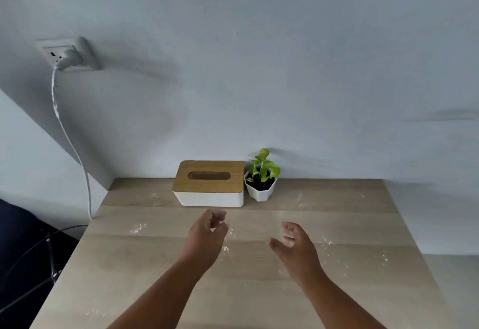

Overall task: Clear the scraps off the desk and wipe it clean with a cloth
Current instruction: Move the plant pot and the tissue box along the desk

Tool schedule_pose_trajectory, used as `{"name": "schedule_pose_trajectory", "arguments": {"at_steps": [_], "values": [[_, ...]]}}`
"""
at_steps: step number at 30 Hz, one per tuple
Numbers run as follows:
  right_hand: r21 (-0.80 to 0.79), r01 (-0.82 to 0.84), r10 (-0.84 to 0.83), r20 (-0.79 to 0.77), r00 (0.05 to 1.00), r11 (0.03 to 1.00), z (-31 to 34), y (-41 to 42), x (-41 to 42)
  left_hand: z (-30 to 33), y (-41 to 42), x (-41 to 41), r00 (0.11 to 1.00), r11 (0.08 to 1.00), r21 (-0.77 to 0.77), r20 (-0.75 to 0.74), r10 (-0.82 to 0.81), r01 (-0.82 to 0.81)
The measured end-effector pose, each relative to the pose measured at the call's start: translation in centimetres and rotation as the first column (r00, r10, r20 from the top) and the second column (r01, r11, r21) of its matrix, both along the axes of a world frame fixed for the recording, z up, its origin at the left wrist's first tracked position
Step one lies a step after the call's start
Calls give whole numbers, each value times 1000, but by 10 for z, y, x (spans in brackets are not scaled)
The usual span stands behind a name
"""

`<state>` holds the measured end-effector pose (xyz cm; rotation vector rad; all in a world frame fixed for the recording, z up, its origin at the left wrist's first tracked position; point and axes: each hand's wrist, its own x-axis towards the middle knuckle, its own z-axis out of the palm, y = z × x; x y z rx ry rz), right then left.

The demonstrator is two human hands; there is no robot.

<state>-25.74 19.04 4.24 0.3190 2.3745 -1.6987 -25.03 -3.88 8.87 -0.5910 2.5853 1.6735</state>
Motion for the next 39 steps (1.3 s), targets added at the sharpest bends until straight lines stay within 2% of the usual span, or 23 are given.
{"name": "schedule_pose_trajectory", "arguments": {"at_steps": [5,8,14,20,24,39], "values": [[-43,-1,1,6,1000,999,-17,-14,-59,-1,-16,-68,991,944,-305,-2,-134,127],[-19,3,-3,-17,1000,1000,-28,-23,-92,-9,-26,-103,967,851,-483,-31,-252,207],[-67,47,-53,-96,994,997,-46,-37,-143,-37,-41,-152,904,655,-684,17,-426,322],[-111,95,-115,-184,976,989,-55,-42,-162,-52,-37,-164,908,542,-805,-13,-419,239],[-116,133,-155,-208,966,984,-59,-46,-161,-56,-35,-166,913,534,-823,-51,-406,191],[-110,196,-219,-265,939,974,-56,-22,-150,-55,-33,-167,917,497,-849,-40,-397,178]]}}
